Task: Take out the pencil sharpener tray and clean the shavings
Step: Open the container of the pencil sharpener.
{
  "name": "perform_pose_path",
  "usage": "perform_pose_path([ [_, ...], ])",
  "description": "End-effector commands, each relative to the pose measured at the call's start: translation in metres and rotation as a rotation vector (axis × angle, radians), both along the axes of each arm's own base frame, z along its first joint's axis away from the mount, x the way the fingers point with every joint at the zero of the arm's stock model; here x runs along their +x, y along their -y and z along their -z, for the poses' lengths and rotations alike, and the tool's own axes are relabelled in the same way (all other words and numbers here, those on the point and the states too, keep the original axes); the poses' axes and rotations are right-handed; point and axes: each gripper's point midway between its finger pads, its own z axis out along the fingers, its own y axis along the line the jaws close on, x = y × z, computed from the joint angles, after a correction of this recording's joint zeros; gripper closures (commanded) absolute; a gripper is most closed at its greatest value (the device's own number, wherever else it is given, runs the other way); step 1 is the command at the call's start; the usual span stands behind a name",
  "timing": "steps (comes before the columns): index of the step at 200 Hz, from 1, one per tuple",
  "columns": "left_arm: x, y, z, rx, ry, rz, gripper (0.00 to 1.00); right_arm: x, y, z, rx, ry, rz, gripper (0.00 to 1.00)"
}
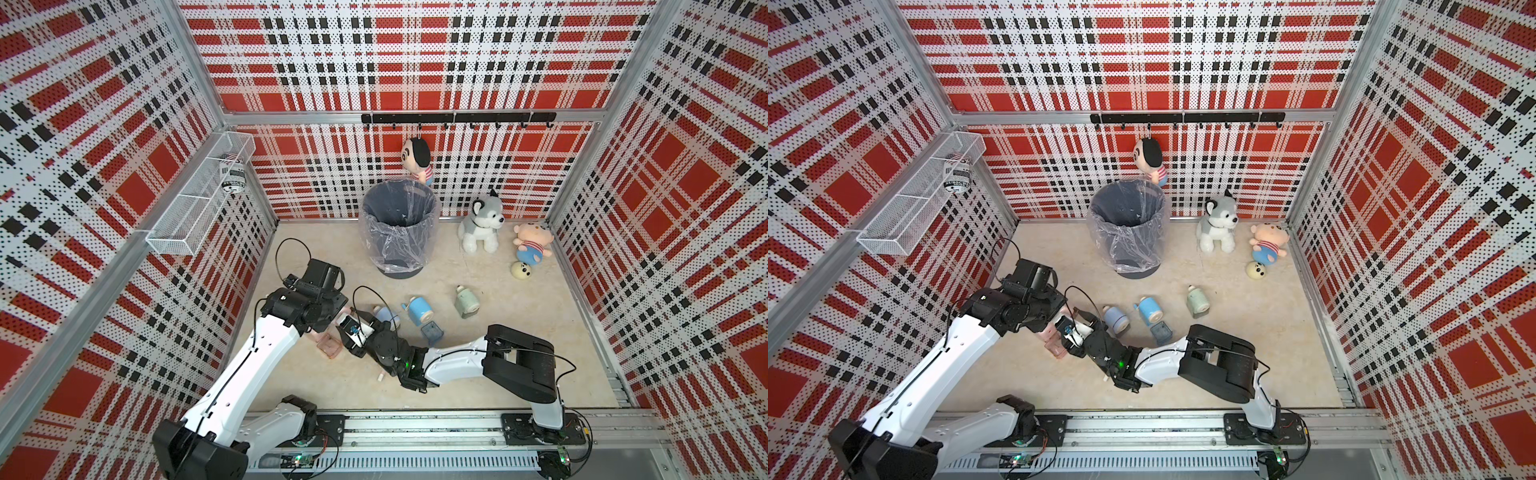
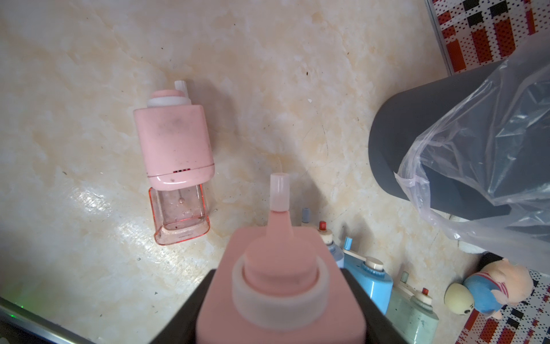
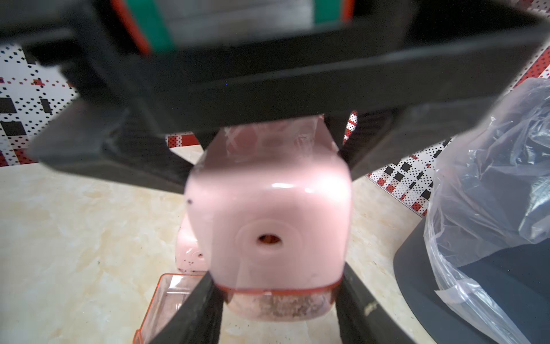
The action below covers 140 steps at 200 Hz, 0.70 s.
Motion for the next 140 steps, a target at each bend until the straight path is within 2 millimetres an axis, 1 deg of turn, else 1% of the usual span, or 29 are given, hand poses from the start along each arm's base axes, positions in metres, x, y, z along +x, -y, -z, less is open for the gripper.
perform_pose_path([
  [1, 0.005, -0.014, -0.006, 0.036, 0.043, -0.038, 0.76, -0.004, 0.005, -0.005, 0.053, -0.009, 0.023, 0.45],
  [21, 0.006, -0.015, -0.006, 0.045, 0.044, -0.042, 0.78, -0.005, 0.009, -0.002, 0.044, -0.011, 0.022, 0.45],
  [59, 0.008, -0.017, -0.004, 0.059, 0.043, -0.049, 0.80, -0.009, 0.012, -0.002, 0.041, -0.012, 0.017, 0.45],
  [140, 0.012, -0.017, -0.006, 0.069, 0.052, -0.042, 0.82, -0.014, 0.021, -0.001, 0.062, -0.038, 0.043, 0.44],
])
